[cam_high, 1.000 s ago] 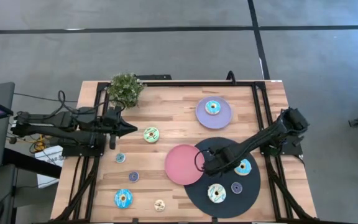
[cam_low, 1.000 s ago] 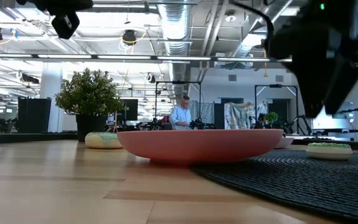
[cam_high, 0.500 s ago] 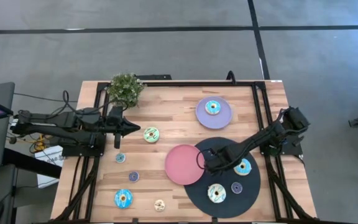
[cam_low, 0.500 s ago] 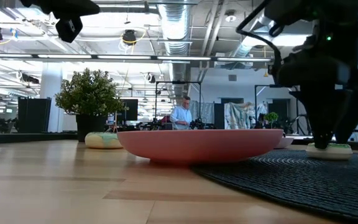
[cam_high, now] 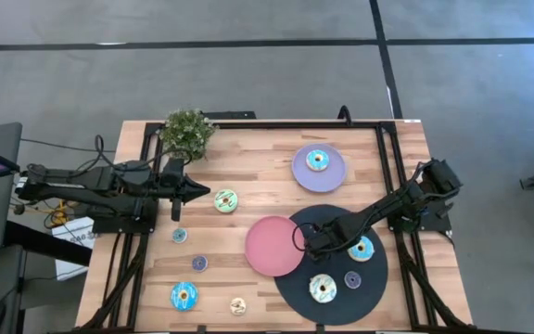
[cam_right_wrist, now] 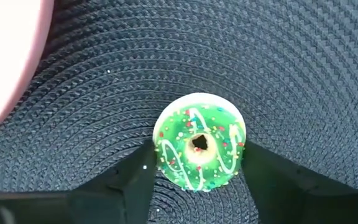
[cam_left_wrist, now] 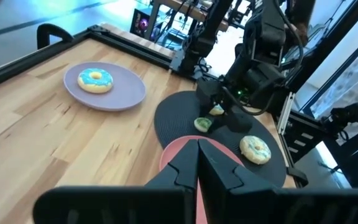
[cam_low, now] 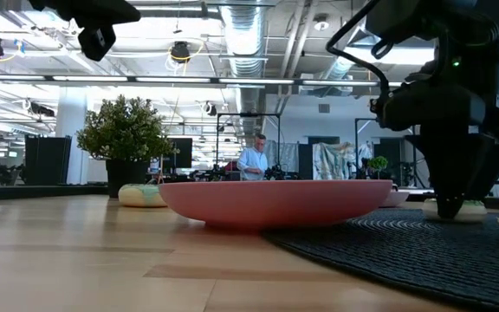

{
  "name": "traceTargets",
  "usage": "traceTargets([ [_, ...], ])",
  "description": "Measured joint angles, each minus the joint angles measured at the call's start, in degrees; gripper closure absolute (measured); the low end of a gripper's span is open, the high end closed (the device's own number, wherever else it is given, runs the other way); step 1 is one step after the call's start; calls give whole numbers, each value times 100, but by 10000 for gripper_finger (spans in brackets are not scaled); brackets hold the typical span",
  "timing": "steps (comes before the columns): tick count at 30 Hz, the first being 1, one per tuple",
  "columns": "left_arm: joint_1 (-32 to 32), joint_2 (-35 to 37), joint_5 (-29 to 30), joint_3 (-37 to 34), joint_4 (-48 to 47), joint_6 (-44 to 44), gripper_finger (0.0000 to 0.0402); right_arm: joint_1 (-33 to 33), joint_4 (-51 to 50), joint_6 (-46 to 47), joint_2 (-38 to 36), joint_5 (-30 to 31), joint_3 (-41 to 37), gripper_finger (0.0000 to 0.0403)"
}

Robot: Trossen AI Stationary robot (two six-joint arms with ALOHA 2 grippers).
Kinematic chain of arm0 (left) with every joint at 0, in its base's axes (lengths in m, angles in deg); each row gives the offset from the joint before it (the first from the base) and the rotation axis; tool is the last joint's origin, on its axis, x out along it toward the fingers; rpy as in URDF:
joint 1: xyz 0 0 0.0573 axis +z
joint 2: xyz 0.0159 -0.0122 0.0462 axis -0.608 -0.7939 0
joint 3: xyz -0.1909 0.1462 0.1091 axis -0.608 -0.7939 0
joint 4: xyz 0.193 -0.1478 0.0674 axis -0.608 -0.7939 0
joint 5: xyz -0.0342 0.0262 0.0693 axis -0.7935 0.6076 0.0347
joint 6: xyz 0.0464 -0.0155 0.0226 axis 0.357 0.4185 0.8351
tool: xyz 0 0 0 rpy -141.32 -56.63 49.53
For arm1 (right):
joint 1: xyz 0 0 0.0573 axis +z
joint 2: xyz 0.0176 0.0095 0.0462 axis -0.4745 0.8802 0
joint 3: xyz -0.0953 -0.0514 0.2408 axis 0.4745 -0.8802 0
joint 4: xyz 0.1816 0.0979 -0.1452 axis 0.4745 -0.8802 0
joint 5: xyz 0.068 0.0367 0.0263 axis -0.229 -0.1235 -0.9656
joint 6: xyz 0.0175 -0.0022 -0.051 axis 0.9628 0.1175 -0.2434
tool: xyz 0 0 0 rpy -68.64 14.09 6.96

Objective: Pick & Place donuts
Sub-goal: Put the small green donut on the pink plate

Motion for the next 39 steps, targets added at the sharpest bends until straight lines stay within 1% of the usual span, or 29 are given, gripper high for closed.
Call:
traceTargets([
  [3, 0, 4, 0, 0, -1, 2, 401, 0, -14, 22, -21, -5, 0, 220],
  [6, 0, 0, 0, 0, -2, 2, 401, 0, -101, 112, -181, -12, 24, 238],
  [9, 0, 2, 0, 0, -2, 2, 401, 0, -279, 185, -518, 90, 90, 245],
  [12, 0, 4, 0, 0, -4, 4, 401, 0, -166, 112, -892, 434, 190, 245],
  [14, 0, 2, -2, 0, -29, 4, 401, 0, 287, -161, -1071, 814, 245, 242],
  [17, 0, 2, -18, 0, -59, 9, 401, -47, 1318, -937, -1175, 1358, 256, 237],
  [19, 0, 2, -44, 0, -137, 11, 401, -181, 1912, -1261, -1016, 1329, 269, 235],
  [20, 0, 2, -44, 0, -168, 13, 401, -271, 2049, -1378, -902, 1204, 269, 235],
  [23, 0, 2, -120, 0, -279, 16, 401, -580, 2083, -1573, -379, 748, 580, 235],
  [27, 0, 3, -186, 0, -374, 17, 401, -892, 1700, -1977, 336, 262, 1320, 235],
  [30, 0, 4, -188, 0, -463, 17, 401, -1035, 961, -2173, 857, 57, 1988, 235],
  [33, 0, 4, -188, 0, -474, 17, 401, -1123, 109, -2295, 1235, 40, 2558, 235],
  [36, 0, 4, -188, 1, -479, -8, 401, -1205, -232, -2473, 1444, 6, 2879, 232],
  [39, 0, 4, -188, 0, -479, -41, 401, -1264, -227, -2559, 1471, -150, 2929, 218],
])
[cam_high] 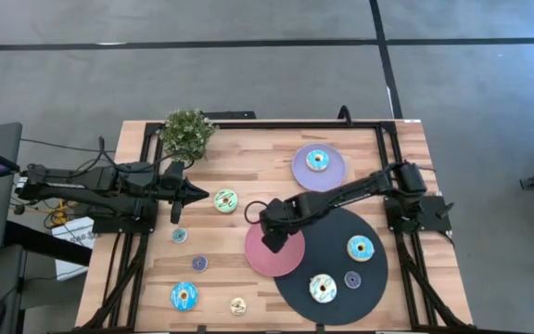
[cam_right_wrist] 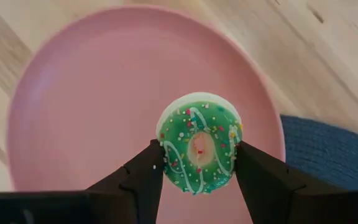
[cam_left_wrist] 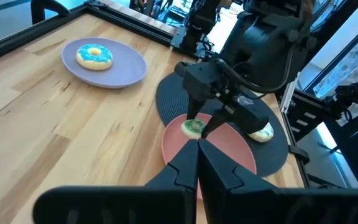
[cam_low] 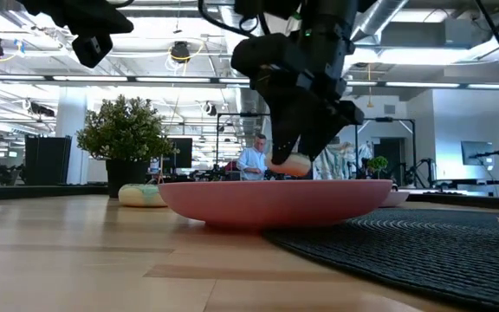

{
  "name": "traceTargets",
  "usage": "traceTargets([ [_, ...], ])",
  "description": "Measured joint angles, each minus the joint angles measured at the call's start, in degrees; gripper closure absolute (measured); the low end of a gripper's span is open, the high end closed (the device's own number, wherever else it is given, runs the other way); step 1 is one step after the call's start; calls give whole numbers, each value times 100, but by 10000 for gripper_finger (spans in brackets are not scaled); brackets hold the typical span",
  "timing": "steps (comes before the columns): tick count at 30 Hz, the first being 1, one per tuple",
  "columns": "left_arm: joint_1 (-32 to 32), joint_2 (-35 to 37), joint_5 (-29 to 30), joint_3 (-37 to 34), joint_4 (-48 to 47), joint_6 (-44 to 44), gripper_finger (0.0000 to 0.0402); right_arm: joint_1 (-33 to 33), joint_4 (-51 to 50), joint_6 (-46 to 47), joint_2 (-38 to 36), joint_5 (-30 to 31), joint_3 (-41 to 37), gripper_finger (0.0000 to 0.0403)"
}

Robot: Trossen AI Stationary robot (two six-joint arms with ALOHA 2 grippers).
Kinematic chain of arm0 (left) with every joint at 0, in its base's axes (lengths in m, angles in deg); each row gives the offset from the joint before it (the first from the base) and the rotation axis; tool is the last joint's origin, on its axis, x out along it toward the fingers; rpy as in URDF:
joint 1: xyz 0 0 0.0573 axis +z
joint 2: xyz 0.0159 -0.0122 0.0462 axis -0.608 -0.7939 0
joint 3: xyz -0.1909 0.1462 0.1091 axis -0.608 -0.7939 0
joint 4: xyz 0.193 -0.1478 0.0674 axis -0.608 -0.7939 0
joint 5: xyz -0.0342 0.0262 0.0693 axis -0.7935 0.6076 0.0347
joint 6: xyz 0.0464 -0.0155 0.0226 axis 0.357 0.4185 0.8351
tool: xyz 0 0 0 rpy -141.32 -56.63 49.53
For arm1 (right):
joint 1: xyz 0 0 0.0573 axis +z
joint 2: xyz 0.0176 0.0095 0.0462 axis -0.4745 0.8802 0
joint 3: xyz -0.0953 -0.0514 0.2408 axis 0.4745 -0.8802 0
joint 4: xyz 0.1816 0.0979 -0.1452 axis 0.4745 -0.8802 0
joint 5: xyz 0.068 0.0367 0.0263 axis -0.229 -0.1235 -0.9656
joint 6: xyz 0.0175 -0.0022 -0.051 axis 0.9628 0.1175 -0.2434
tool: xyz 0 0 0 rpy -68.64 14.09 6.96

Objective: Pick & Place donuts
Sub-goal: Put the small green donut on the pink plate, then put the big light blue donut on the purple plate

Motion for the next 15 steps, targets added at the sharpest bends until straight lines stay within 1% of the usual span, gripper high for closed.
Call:
traceTargets([
  [2, 0, 0, 0, 0, 0, -7, 401, -50, -24, -2, 0, -119, 0, 203],
  [8, 0, 0, 0, 2, 2, -24, 401, -129, -150, -49, 0, -138, 0, 156],
  [11, 0, 0, 2, 2, 4, -26, 401, -135, -149, -144, 0, -141, 2, 148],
  [15, 0, 0, 3, 2, 8, -26, 401, -161, -314, -210, -62, -231, 0, 147],
])
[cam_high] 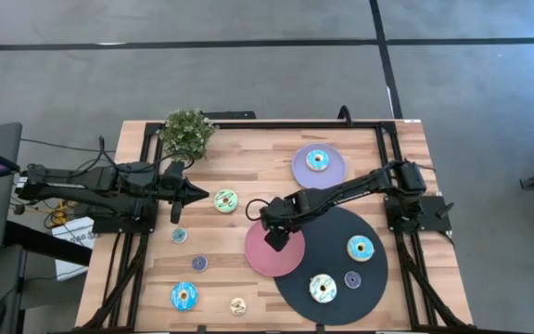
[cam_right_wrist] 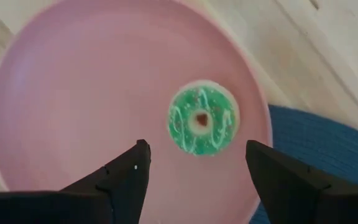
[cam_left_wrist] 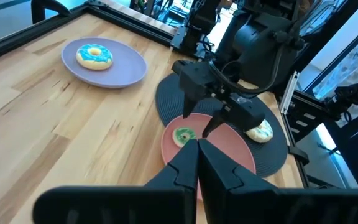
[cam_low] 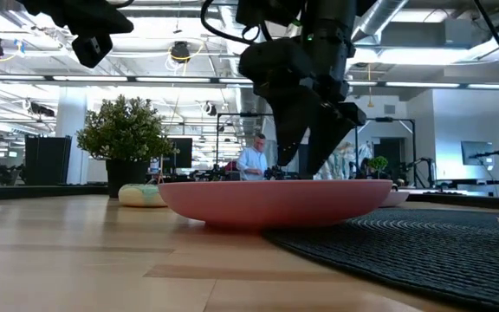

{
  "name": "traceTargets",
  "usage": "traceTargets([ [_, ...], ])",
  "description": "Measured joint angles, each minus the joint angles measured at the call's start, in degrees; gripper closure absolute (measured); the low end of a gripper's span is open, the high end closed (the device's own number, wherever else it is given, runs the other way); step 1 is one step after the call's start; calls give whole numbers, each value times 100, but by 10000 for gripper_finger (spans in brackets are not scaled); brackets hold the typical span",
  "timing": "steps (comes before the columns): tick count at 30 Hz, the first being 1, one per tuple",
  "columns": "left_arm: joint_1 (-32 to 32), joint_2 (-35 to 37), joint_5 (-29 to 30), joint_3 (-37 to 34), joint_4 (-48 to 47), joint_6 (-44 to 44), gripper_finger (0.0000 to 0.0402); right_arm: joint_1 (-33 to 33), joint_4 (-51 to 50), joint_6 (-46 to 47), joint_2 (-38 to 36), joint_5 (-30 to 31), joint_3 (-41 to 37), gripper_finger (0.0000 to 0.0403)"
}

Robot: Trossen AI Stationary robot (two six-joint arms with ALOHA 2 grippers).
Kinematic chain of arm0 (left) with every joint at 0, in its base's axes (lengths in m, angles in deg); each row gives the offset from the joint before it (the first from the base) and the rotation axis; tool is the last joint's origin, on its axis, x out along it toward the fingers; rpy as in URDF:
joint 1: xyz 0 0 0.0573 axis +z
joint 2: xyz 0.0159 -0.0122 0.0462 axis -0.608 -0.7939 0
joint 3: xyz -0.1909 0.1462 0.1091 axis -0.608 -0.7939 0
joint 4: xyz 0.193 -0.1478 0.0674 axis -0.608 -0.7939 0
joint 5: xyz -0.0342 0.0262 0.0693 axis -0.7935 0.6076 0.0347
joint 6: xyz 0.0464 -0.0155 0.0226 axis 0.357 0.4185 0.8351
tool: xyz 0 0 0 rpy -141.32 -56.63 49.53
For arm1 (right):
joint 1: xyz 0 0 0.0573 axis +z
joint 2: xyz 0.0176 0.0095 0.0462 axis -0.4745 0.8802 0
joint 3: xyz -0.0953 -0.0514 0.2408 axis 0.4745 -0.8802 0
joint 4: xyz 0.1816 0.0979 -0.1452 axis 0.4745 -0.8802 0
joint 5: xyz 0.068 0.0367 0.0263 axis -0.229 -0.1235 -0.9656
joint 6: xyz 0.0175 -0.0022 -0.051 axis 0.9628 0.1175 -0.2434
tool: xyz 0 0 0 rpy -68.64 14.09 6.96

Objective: Pick & Place donuts
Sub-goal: Put the big light blue donut on the purple plate

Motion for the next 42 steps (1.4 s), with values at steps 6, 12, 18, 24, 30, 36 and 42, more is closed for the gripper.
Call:
traceTargets([
  [6, 0, -74, 4, 5, 44, 0, 363, 0, -229, -362, -623, 114, 7, 157],
  [12, -1, -437, 296, 9, 79, -181, 277, 262, -453, -460, -1742, 781, -657, 191],
  [18, 2, -996, 1281, 9, 374, -687, 200, 1077, -465, 558, -3219, 1188, -2205, 221],
  [24, -2, -1665, 1292, 48, 952, -1265, 180, 2013, -805, 2393, -4378, 1622, -3236, 247],
  [30, 2, -2766, 1661, 812, 145, -1960, 180, 2713, -825, 2835, -5059, 1744, -3754, 279],
  [36, 219, -4045, 1495, 2005, -1441, -2987, 180, 2972, -1005, 2903, -5538, 1775, -4088, 297],
  [42, 501, -5273, 822, 2955, -2969, -3561, 180, 3081, -1236, 2896, -5852, 1771, -4232, 301],
])
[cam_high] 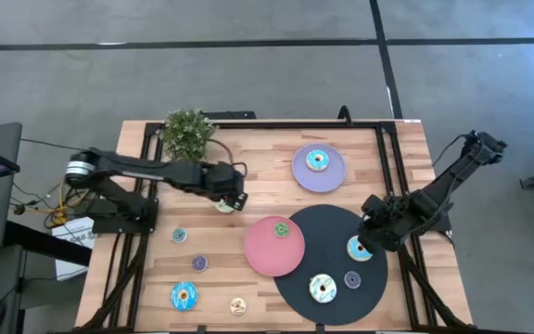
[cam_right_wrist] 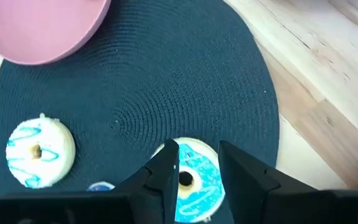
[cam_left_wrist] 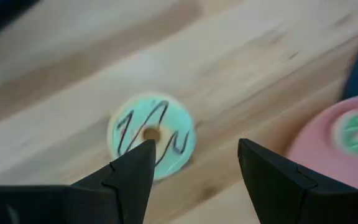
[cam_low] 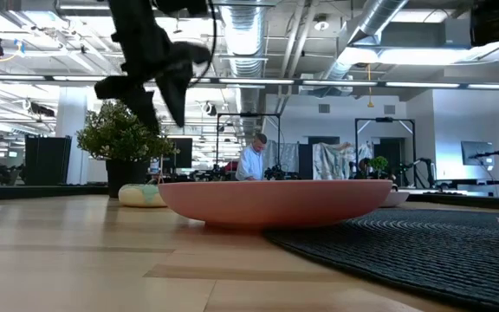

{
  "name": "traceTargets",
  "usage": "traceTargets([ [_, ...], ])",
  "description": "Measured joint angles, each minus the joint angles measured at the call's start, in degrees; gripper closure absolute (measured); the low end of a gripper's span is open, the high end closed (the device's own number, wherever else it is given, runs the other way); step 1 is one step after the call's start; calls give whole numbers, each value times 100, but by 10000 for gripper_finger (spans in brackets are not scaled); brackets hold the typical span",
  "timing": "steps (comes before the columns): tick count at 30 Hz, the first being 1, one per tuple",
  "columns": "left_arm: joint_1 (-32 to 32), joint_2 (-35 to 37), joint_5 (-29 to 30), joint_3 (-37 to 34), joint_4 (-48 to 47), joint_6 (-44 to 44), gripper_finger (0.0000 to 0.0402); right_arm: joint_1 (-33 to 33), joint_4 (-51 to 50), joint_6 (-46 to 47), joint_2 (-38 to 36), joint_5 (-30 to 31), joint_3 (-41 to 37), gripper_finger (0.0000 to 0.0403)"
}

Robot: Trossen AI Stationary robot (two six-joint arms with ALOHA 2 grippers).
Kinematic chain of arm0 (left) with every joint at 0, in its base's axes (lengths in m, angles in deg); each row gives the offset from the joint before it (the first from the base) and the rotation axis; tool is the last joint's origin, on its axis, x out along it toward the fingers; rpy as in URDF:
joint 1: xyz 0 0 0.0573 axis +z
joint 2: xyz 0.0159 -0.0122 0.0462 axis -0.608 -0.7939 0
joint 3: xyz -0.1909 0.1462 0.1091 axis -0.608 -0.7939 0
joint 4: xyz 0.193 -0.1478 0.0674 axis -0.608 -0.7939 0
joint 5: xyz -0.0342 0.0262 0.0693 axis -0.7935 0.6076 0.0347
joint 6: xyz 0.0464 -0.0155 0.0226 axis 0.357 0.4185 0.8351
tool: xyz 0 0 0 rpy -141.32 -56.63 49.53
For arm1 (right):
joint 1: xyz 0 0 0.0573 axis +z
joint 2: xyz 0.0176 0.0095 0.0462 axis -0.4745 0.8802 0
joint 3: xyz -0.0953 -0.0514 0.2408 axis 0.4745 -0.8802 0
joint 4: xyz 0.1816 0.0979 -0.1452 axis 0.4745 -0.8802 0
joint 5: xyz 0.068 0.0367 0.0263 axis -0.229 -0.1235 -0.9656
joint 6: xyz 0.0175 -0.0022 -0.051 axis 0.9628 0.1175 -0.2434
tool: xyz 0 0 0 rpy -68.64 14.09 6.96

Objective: Pick & Place donuts
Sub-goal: Put the big light blue donut on the purple plate

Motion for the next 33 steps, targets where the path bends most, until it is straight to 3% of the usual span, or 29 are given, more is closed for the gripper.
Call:
traceTargets([
  [6, 153, -889, -791, 260, -5, 40, 180, 133, -148, -196, -255, 2, 0, 301],
  [12, 183, -1413, -809, 260, -5, -307, 180, 227, -189, -295, -404, 4, 0, 301],
  [20, 310, -1496, -486, 265, 27, -437, 180, 400, -191, -349, -405, 37, 0, 301],
  [33, 423, -1494, -669, 133, 109, -790, 180, 617, -191, -348, -403, 304, 0, 301],
])
